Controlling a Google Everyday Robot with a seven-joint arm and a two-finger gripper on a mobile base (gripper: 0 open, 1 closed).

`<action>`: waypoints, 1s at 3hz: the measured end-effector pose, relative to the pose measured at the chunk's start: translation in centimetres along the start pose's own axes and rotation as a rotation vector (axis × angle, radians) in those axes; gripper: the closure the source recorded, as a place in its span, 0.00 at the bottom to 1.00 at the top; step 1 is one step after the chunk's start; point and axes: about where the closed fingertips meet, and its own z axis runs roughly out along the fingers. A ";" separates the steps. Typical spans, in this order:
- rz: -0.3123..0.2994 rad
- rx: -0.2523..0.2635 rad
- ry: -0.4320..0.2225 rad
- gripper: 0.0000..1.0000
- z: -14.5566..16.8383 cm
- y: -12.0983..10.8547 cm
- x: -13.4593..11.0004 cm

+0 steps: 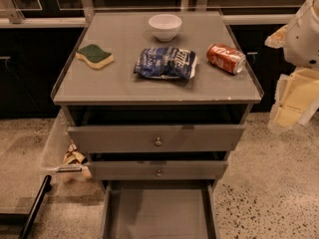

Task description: Place blue chip bag into bottom drawer

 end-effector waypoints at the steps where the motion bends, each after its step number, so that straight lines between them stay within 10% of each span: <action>1: 0.000 0.000 0.000 0.00 0.0 0.0 0.0; 3: -0.032 0.012 -0.069 0.00 2.9 -2.8 -6.5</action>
Offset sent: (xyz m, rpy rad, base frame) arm 0.0275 0.0375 -0.0015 0.0484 -0.0263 0.0296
